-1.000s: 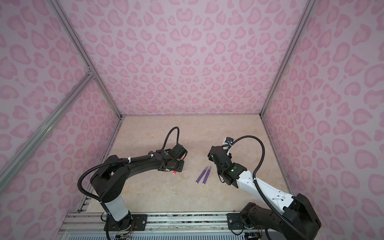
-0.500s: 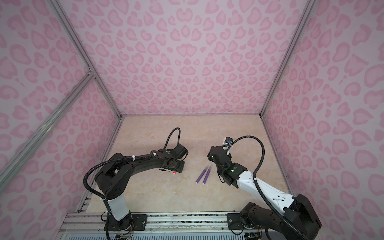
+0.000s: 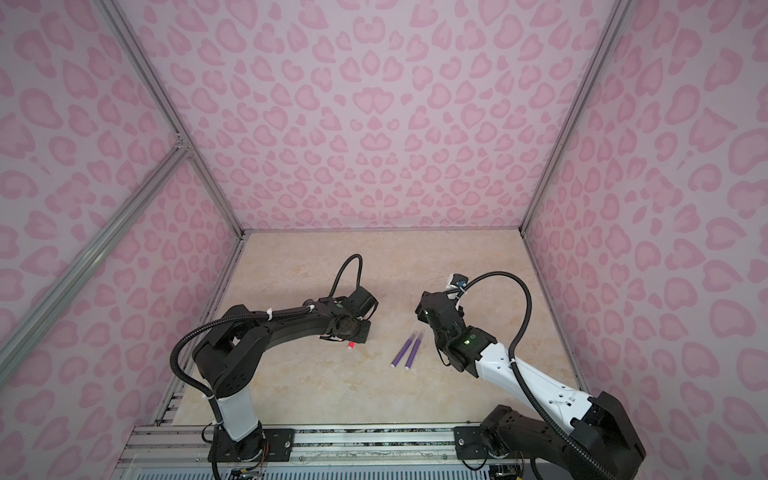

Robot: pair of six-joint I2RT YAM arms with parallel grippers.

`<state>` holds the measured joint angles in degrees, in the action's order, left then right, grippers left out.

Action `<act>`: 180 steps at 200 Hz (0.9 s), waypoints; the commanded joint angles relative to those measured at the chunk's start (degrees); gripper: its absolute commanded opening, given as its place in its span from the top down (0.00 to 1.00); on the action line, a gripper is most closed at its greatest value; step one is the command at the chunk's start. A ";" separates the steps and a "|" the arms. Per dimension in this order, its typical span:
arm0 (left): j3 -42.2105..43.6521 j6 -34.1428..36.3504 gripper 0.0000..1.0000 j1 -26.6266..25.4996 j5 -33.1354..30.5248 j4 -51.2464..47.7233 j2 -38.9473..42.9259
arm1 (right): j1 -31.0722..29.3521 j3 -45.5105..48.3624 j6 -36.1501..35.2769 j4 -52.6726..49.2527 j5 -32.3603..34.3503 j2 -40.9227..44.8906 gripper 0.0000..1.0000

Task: Insert the pens into the pen caps
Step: 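Move the left gripper over the pink highlighters and close on one, then lift the pink highlighter upright with the left gripper toward the right gripper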

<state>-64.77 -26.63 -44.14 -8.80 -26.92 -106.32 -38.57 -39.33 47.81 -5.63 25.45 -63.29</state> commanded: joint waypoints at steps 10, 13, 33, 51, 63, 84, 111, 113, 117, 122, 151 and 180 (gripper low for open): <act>-0.35 0.22 0.71 0.17 1.68 -1.06 -1.07 | -0.02 0.65 -0.29 0.43 0.44 0.33 0.32; -0.36 0.18 0.71 0.12 1.67 -1.02 -1.08 | -0.03 0.64 -0.27 0.52 0.47 0.35 0.32; -0.35 0.26 0.72 0.13 1.94 -0.96 -1.08 | -0.07 0.66 -0.26 0.46 0.48 0.44 0.32; -0.27 0.35 0.78 0.11 1.96 -0.94 -0.99 | -0.02 0.66 -0.31 0.53 0.25 0.44 0.32; -0.05 0.27 0.85 0.17 2.01 -0.83 -0.65 | -0.03 0.66 -0.27 0.53 0.12 0.36 0.32; 0.32 0.69 0.93 0.15 2.29 -0.59 0.34 | -0.05 0.59 -0.29 0.79 -0.64 0.27 0.32; 1.57 1.06 0.96 0.25 3.27 1.07 2.61 | -0.19 1.26 -0.61 3.16 -4.07 0.44 0.31; 1.73 1.10 0.96 0.21 3.33 1.25 2.90 | -0.24 1.38 -0.68 3.56 -4.40 0.44 0.31; 1.91 1.13 0.97 0.24 3.52 1.59 3.44 | -0.34 1.74 -0.70 4.51 -5.00 0.52 0.30; 2.51 1.34 0.96 0.20 3.96 2.38 4.23 | -0.57 2.04 -0.70 5.53 -5.67 0.52 0.30; 7.86 2.89 0.96 0.17 7.52 9.91 12.74 | -4.09 3.49 0.70 11.03 -6.48 -0.87 0.25; 14.96 3.81 0.96 0.06 8.26 17.73 24.82 | -11.01 1.99 1.37 15.89 -4.61 -4.93 0.24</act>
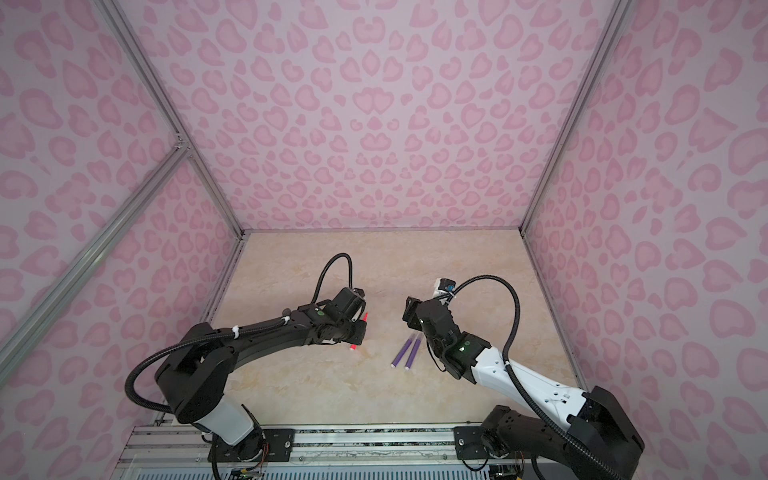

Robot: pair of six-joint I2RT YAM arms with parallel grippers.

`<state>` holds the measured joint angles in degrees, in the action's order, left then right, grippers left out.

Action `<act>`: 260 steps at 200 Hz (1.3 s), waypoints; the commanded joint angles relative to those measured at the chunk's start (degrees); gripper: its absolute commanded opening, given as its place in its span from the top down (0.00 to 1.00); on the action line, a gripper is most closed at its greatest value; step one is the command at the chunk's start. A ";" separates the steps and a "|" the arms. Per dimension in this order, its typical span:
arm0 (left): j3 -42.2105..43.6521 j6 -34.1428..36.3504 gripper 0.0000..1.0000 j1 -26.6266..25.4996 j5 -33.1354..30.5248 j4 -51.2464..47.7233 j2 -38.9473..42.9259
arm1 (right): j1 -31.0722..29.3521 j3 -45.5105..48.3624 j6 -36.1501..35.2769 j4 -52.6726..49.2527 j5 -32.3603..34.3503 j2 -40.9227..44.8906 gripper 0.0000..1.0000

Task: Insert the pens into the pen caps
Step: 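Lift the pink highlighter upright with the left gripper toward the right gripper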

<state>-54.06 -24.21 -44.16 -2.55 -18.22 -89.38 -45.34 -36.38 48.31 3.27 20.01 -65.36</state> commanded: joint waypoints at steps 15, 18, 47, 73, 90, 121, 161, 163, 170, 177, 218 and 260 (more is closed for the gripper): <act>7.02 2.03 0.96 -0.04 2.54 11.78 12.91 | -7.28 -2.41 0.75 9.71 -0.33 -5.86 0.24; 7.42 2.12 0.96 -0.01 2.69 12.23 13.82 | -7.77 -2.79 0.65 10.12 -0.53 -6.44 0.24; 11.27 2.62 0.96 -0.41 5.01 16.98 20.19 | -11.32 -5.80 -0.06 12.12 -1.93 -11.14 0.24; 12.80 3.60 0.96 -1.34 6.89 19.03 23.21 | -12.04 -6.25 0.26 14.22 -3.21 -13.09 0.25; 13.24 4.40 0.96 -2.51 7.49 19.95 24.18 | -12.19 -6.69 0.29 14.53 -3.70 -14.14 0.27; 13.51 5.83 0.96 -4.52 7.30 20.64 25.11 | -12.09 -7.02 0.53 14.75 -3.21 -14.85 0.36; 12.59 5.84 0.97 -4.73 6.23 19.80 23.64 | -12.05 -6.45 0.64 14.74 -3.00 -13.87 0.53; 12.58 5.84 0.96 -4.71 6.35 19.80 23.46 | -12.05 -6.50 0.64 14.75 -3.03 -13.90 0.53; 12.43 5.74 0.96 -4.71 6.72 19.82 22.99 | -12.05 -6.50 0.64 14.75 -3.13 -13.91 0.57; 12.37 5.74 0.96 -4.73 7.00 19.93 22.62 | -12.06 -6.63 0.73 14.74 -3.33 -14.00 0.60; 11.78 5.86 0.97 -4.89 7.24 19.51 21.53 | -12.10 -7.39 0.73 13.94 -3.40 -14.70 0.73; 11.44 6.00 0.96 -4.90 7.34 19.27 20.85 | -12.05 -7.53 0.68 13.80 -3.14 -14.88 0.79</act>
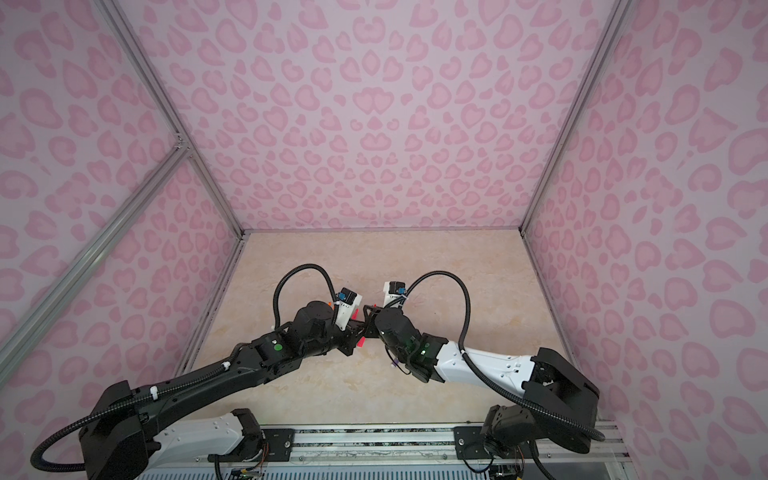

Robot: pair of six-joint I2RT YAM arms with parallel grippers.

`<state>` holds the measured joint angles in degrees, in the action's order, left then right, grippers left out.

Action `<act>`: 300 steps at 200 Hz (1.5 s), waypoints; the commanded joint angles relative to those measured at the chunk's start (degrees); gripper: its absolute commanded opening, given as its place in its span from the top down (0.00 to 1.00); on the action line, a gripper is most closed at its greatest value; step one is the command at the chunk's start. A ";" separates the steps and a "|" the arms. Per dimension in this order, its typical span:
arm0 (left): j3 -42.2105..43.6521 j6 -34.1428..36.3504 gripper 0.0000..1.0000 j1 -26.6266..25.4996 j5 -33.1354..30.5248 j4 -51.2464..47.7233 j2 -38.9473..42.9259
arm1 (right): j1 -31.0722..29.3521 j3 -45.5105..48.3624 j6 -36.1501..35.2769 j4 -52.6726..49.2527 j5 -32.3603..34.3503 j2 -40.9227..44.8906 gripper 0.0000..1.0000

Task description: Insert the pens into the pen caps

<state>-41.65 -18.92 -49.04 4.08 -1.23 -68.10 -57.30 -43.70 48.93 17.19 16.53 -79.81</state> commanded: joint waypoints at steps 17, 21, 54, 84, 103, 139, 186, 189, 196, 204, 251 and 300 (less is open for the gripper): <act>-1.22 0.81 0.96 -0.05 0.69 2.15 -0.80 | -0.12 -0.24 0.13 -0.09 0.21 -0.37 0.85; -1.26 0.80 0.96 -0.09 0.74 2.18 -0.83 | -0.14 -0.37 0.05 -0.17 0.22 -0.37 0.87; -1.65 0.90 0.97 -0.09 0.28 1.42 -1.41 | -0.10 -1.29 -0.02 -1.65 -1.14 -0.63 1.00; -1.60 0.50 0.83 -0.09 -0.21 1.58 -1.69 | -0.20 -0.86 1.02 -0.64 -2.09 -0.78 1.00; -1.41 0.28 0.75 -0.10 -0.55 1.85 -1.69 | -0.43 -0.26 1.82 0.73 -2.89 -0.79 1.00; -0.89 0.09 0.70 -0.04 -0.74 2.52 -1.10 | -1.79 0.10 2.79 2.45 -3.61 -0.87 1.00; 0.84 0.20 0.65 -0.01 -0.57 4.27 1.19 | -2.16 2.35 5.57 6.68 -6.06 -0.43 1.00; 1.00 0.22 0.65 -0.01 -0.52 4.32 1.33 | -2.17 2.47 5.76 6.88 -6.16 -0.43 1.00; 1.14 0.30 0.65 -0.01 -0.48 4.49 1.62 | -2.12 2.80 6.06 7.36 -6.60 -0.20 1.00; 1.36 0.40 0.65 -0.02 -0.59 4.66 1.90 | -2.18 3.18 6.39 8.04 -7.17 0.16 1.00; 1.91 0.71 0.69 -0.01 0.53 5.58 2.27 | -2.60 4.51 7.64 9.88 -8.69 1.26 1.00; 1.86 0.72 0.96 -0.05 0.03 5.36 2.62 | -3.35 3.48 6.93 8.79 -8.15 0.70 1.00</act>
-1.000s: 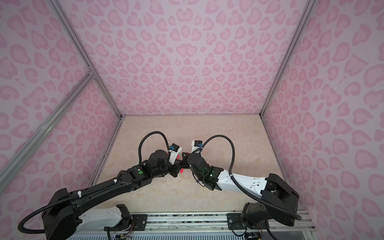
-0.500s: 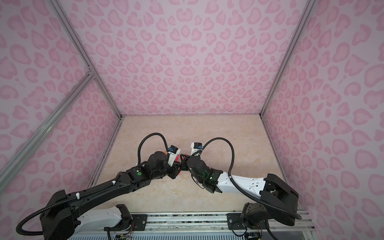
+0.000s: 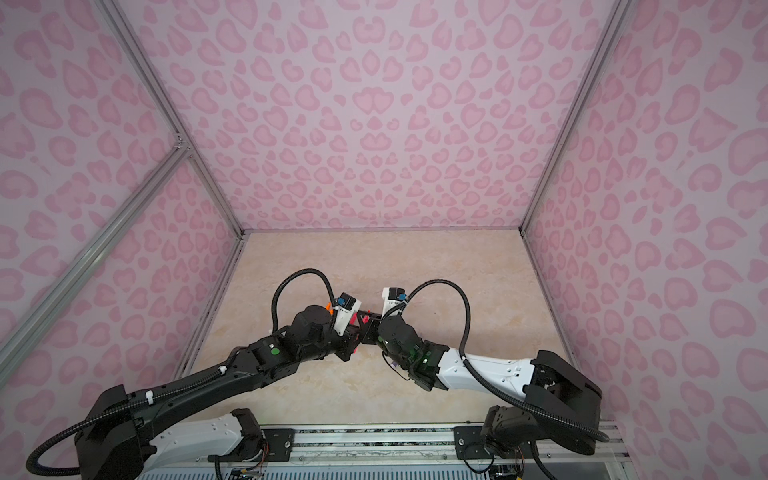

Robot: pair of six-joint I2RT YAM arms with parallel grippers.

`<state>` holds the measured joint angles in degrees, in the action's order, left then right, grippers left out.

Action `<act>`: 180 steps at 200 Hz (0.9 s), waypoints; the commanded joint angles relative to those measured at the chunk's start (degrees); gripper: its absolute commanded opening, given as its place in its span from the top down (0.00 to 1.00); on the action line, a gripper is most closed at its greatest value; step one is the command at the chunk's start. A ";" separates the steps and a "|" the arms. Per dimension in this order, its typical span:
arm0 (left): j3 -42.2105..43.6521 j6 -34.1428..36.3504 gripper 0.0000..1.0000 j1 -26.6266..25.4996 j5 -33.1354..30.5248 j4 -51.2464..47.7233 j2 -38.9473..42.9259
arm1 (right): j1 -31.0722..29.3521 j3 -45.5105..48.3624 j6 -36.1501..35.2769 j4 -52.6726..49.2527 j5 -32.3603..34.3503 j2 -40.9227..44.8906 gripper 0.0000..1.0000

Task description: Insert the pens into the pen caps

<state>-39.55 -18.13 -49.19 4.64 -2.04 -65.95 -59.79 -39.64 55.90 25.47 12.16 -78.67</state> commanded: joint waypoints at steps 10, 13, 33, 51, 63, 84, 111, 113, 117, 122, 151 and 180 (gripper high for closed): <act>-0.31 -0.11 0.97 0.12 -0.76 5.98 0.43 | -0.86 -0.85 -0.54 0.00 -3.27 -0.52 0.96; -0.28 -0.16 0.97 0.14 -0.85 5.87 0.39 | -0.86 -0.95 -0.60 -0.25 -3.10 -0.45 0.94; -0.50 -0.45 0.97 0.18 -1.83 5.49 0.22 | -0.88 -1.21 -1.55 -1.75 -1.57 -0.17 0.77; -0.84 -1.47 0.97 0.52 -5.00 4.18 -0.04 | -0.81 -1.74 -2.57 -4.38 1.20 0.86 0.52; -1.08 -2.75 0.97 1.62 -6.83 2.96 -0.46 | -0.72 -1.50 -3.51 -6.51 4.93 2.35 0.44; -0.57 -6.05 0.97 5.36 -8.57 1.61 -0.75 | 0.71 -0.69 -3.93 -12.34 11.62 6.17 0.37; -0.52 -9.47 0.97 9.08 -13.48 -2.13 -1.03 | 6.28 2.24 -1.81 -18.64 16.22 11.31 0.38; -0.59 -9.60 0.97 9.24 -13.86 -2.36 -1.02 | 6.91 2.45 -1.62 -19.15 16.47 11.56 0.38; -0.61 -9.84 0.97 9.47 -14.38 -2.87 -1.02 | 8.02 2.79 -1.09 -20.15 16.92 12.14 0.38; -0.57 -10.06 0.97 9.75 -14.61 -3.10 -0.95 | 9.54 3.09 -0.45 -21.70 17.42 12.66 0.38; -0.52 -10.19 0.97 10.36 -13.88 -3.14 -0.67 | 17.93 2.70 -0.73 -29.02 19.91 11.04 0.40; -0.60 -9.74 0.97 10.38 -13.29 -2.89 -1.08 | 25.21 -1.36 -2.99 -32.37 14.95 2.23 0.44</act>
<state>-39.79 -27.31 -38.89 -8.16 -4.82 -66.85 -38.37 -38.46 54.59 -0.93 28.77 -71.00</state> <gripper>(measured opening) 0.173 0.583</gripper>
